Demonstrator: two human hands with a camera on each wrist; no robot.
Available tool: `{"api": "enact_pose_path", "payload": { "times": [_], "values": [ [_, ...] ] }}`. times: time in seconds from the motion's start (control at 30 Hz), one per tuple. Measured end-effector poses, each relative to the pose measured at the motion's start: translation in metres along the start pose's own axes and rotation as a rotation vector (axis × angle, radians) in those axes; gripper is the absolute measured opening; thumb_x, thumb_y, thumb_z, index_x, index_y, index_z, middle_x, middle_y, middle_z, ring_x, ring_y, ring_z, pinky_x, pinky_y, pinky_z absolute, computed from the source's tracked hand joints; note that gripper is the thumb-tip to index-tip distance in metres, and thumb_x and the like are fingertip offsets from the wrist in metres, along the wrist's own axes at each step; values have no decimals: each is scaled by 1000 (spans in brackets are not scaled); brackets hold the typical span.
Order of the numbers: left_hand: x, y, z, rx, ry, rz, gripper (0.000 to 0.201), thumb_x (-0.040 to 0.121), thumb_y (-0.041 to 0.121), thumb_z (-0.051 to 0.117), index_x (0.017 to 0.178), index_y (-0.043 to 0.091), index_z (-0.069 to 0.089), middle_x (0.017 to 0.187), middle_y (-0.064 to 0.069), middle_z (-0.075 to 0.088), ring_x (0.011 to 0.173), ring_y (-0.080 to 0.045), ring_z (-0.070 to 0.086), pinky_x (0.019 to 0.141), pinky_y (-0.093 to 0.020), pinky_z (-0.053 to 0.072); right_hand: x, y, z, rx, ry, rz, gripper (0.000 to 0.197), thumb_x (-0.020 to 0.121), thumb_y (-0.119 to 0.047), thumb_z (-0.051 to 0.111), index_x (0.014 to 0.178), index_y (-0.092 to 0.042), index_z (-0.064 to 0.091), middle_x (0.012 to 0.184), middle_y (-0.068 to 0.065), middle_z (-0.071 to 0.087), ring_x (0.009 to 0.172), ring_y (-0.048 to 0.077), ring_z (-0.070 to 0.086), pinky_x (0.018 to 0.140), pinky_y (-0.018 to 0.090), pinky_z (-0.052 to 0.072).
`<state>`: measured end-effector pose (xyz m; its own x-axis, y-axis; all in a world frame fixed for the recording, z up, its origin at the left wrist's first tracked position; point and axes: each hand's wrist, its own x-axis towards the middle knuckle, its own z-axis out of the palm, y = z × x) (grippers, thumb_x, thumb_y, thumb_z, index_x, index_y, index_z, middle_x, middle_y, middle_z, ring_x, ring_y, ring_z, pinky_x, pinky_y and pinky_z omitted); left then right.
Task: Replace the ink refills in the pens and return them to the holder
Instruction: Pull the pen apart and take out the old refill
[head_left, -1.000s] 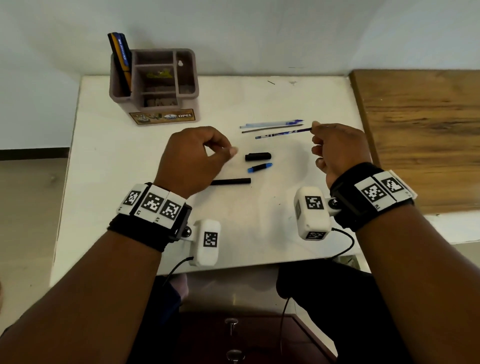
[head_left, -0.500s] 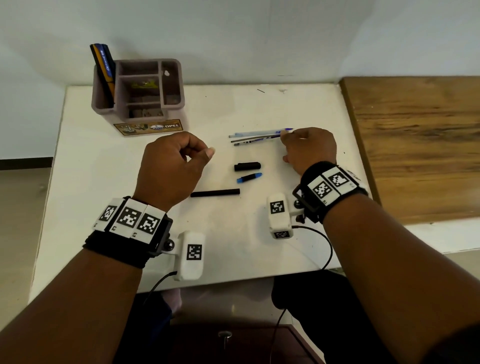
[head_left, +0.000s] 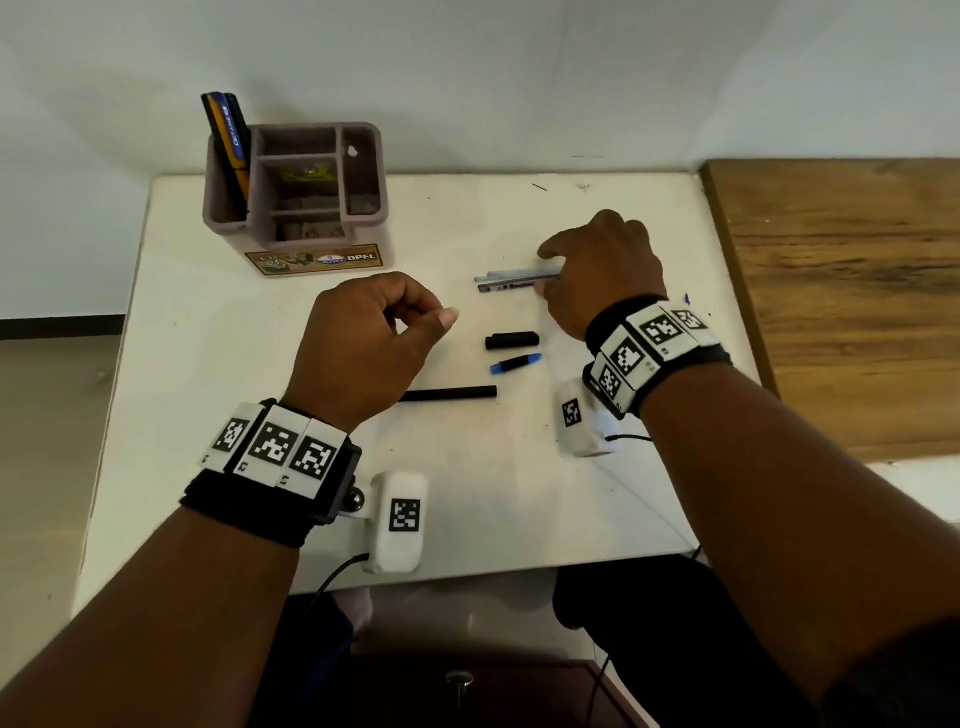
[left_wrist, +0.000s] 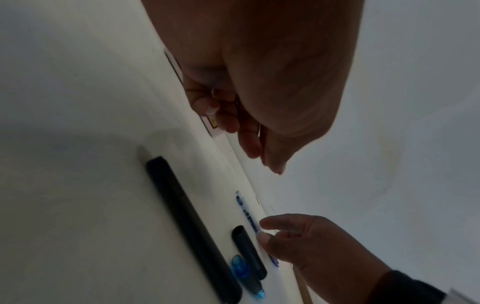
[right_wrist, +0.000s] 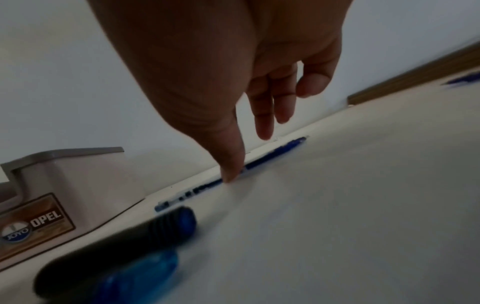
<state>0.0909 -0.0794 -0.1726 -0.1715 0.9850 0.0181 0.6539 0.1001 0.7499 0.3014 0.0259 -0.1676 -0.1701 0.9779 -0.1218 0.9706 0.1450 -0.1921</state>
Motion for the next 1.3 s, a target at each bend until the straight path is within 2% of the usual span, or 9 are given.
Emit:
{"api": "enact_pose_path", "payload": {
  "times": [0.23, 0.4, 0.53, 0.67, 0.87, 0.93, 1.03, 1.2, 1.3],
  "values": [
    [2, -3, -4, -2, -11, 10, 16, 86, 49, 71, 82, 33, 70, 66, 20, 61, 62, 3, 53, 57, -8, 33, 21, -13, -5, -51, -79, -16, 25, 86, -30, 71, 110, -34, 69, 125, 1, 61, 121, 30, 53, 101, 43, 48],
    [1, -1, -4, -32, -40, -9, 18, 85, 50, 72, 79, 33, 70, 62, 22, 61, 58, 1, 51, 57, -12, 35, 13, 7, -38, 45, -34, -13, 25, 87, -37, 72, 111, -32, 69, 124, -6, 65, 120, 19, 57, 98, 28, 41],
    [-3, 6, -3, -48, -98, 23, 19, 84, 49, 73, 81, 31, 71, 65, 20, 63, 59, 4, 53, 58, -12, 36, -17, 48, -66, 187, 49, 182, 27, 83, -47, 73, 103, -30, 72, 108, -7, 70, 103, 12, 64, 92, 23, 45],
    [-8, 15, 3, -27, -185, 61, 20, 83, 53, 72, 84, 32, 71, 75, 16, 68, 61, 2, 55, 60, -19, 39, -61, 82, -64, 311, 131, 392, 17, 84, -39, 74, 95, -26, 75, 93, -7, 73, 82, 11, 65, 78, 20, 42],
    [-12, 25, 11, 18, -223, 73, 19, 83, 52, 72, 83, 33, 71, 77, 13, 69, 70, -7, 58, 60, -20, 42, -67, 98, -36, 240, 56, 480, 23, 84, -37, 73, 96, -17, 77, 101, 1, 75, 100, 22, 69, 81, 23, 48],
    [-12, 28, 12, 24, -220, 78, 18, 83, 51, 72, 84, 32, 71, 77, 13, 69, 70, -7, 58, 60, -19, 41, -64, 100, -29, 190, 22, 488, 29, 86, -40, 72, 95, -12, 73, 100, 2, 74, 95, 21, 68, 79, 25, 50],
    [-13, 29, 12, 23, -227, 71, 18, 83, 49, 73, 84, 32, 71, 77, 13, 69, 67, -7, 58, 59, -20, 40, -61, 101, -21, 80, -51, 497, 34, 88, -46, 66, 82, -13, 63, 100, 4, 72, 80, 20, 57, 66, 25, 39],
    [-13, 32, 6, 43, -244, 44, 17, 83, 51, 73, 84, 34, 71, 78, 13, 69, 61, -9, 56, 59, -22, 40, -60, 96, -25, 153, -55, 567, 27, 94, -34, 64, 97, -7, 65, 103, 10, 68, 97, 27, 65, 71, 28, 42],
    [-12, 30, 5, 132, -313, 9, 20, 80, 53, 74, 89, 36, 69, 83, 16, 69, 66, -1, 56, 60, -20, 37, -60, 91, -26, 165, -93, 578, 29, 96, -25, 60, 75, -9, 49, 91, 8, 57, 81, 25, 54, 70, 28, 41]
  ]
}}
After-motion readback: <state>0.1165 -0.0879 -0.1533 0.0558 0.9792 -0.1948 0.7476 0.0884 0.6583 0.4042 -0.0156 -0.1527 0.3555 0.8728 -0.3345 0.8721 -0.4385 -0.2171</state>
